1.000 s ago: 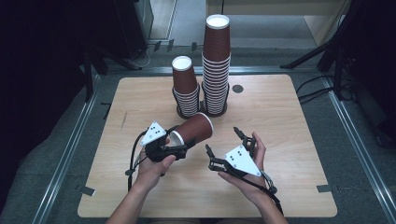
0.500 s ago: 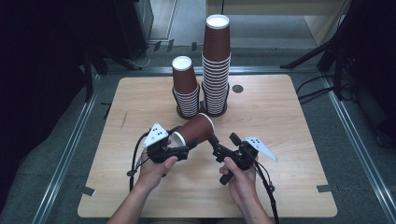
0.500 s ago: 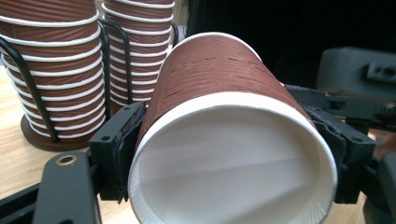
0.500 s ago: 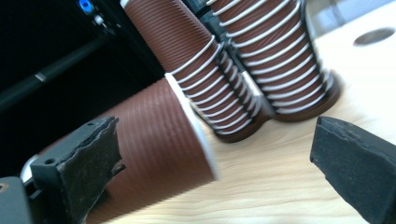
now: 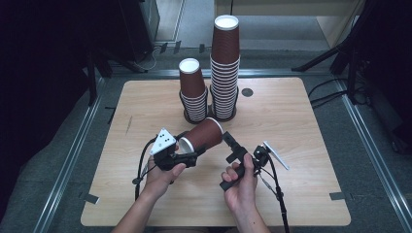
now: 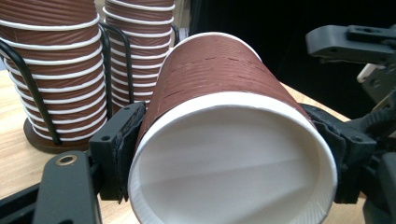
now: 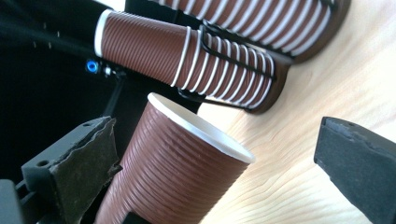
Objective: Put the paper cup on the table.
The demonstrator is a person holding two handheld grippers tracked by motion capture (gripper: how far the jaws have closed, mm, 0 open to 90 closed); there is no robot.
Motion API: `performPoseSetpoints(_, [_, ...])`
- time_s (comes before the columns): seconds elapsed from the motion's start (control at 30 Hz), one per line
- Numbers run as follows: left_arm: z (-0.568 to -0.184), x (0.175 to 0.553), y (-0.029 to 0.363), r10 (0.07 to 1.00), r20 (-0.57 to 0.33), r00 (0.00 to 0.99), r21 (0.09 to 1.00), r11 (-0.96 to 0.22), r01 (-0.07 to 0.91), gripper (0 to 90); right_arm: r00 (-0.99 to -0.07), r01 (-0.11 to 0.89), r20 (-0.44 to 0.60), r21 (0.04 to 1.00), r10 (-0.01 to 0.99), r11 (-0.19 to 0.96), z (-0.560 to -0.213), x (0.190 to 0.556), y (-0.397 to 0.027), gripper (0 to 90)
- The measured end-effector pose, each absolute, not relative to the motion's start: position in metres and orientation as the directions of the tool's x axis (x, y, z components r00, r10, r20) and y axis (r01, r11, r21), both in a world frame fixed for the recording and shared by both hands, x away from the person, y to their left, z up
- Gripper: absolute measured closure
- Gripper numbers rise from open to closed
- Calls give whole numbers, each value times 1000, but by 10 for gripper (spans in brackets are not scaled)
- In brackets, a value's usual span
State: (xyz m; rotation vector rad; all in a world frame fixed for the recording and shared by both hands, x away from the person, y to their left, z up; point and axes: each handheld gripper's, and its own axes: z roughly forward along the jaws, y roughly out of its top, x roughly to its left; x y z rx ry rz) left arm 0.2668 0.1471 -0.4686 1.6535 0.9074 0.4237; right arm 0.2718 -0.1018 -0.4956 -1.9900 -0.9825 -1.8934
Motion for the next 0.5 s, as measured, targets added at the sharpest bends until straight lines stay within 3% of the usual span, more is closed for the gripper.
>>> performPoseSetpoints(0.2, [-469, 266, 145, 747, -178, 640, 941, -60, 332, 213, 28, 631, 978, 142, 205, -762, -500, 276, -89, 0])
performPoseSetpoints(0.5, [-471, 264, 139, 741, -162, 651, 941, -82, 327, 213, 96, 627, 983, 62, 156, -777, -501, 279, -75, 0])
